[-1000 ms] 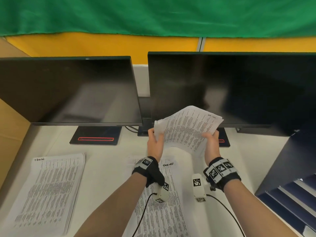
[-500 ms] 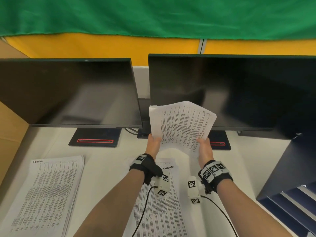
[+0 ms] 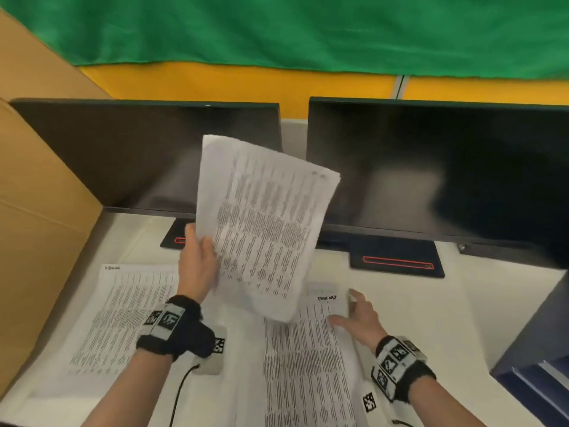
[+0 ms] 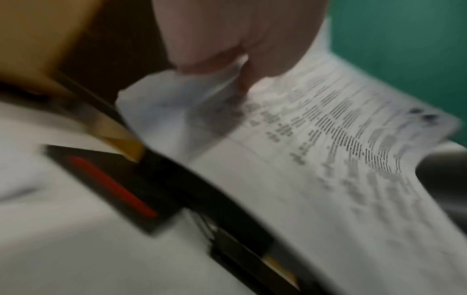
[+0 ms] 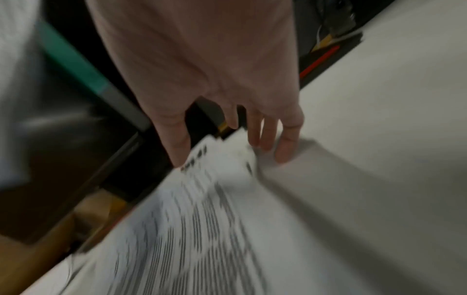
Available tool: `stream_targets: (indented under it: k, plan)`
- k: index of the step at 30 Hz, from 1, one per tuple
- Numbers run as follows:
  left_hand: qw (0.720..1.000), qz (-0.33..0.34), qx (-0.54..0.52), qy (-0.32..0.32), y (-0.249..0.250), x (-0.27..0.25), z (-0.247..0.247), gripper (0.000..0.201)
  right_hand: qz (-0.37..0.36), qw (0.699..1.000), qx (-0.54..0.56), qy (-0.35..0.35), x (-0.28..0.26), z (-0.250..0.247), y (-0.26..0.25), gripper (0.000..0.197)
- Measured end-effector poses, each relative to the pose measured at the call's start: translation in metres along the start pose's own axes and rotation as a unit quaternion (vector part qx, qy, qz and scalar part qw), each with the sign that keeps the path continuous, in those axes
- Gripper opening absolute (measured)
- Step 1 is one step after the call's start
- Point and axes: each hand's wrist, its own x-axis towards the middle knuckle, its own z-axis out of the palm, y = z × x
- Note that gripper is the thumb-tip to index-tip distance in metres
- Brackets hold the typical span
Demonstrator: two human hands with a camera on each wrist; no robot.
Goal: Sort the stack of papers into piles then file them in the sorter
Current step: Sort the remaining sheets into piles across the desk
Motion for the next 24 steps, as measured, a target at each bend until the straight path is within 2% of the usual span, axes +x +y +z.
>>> stream_targets:
  k: [4,6,8,10,13,18,22,24]
  plan:
    - [0.978,-0.206,0.030,-0.006,-0.064,-0.016,-0.055,0.026,0.084,0.993,-0.081,0.027,0.009,0.024,-0.018,0.110]
    - [0.957,-0.276,0.083,-0.028,-0.095,-0.029,-0.072,0.025,0.134,0.978,-0.154,0.032,0.013,0.028,-0.032,0.106]
    - [0.939,-0.313,0.134,-0.048,-0.119,-0.041,-0.083,0.022,0.156,0.961,-0.224,0.033,0.017,0.032,-0.043,0.093]
    - [0.928,-0.330,0.164,-0.058,-0.140,-0.050,-0.089,0.022,0.153,0.953,-0.263,0.013,0.023,0.038,-0.045,0.079]
    - [0.920,-0.340,0.181,-0.069,-0.150,-0.057,-0.088,0.022,0.104,0.948,-0.299,-0.015,0.028,0.043,-0.039,0.060]
    - [0.915,-0.307,0.253,-0.071,-0.144,-0.060,-0.062,0.019,0.004,0.982,-0.189,-0.008,0.028,0.012,-0.017,0.034]
    - [0.898,-0.252,0.349,-0.092,-0.153,-0.066,-0.046,0.028,-0.009,0.985,-0.169,0.019,0.031,-0.032,0.003,0.023]
    - [0.883,-0.248,0.385,-0.107,-0.156,-0.068,-0.047,0.035,-0.008,0.985,-0.171,0.025,0.031,-0.049,0.010,0.022]
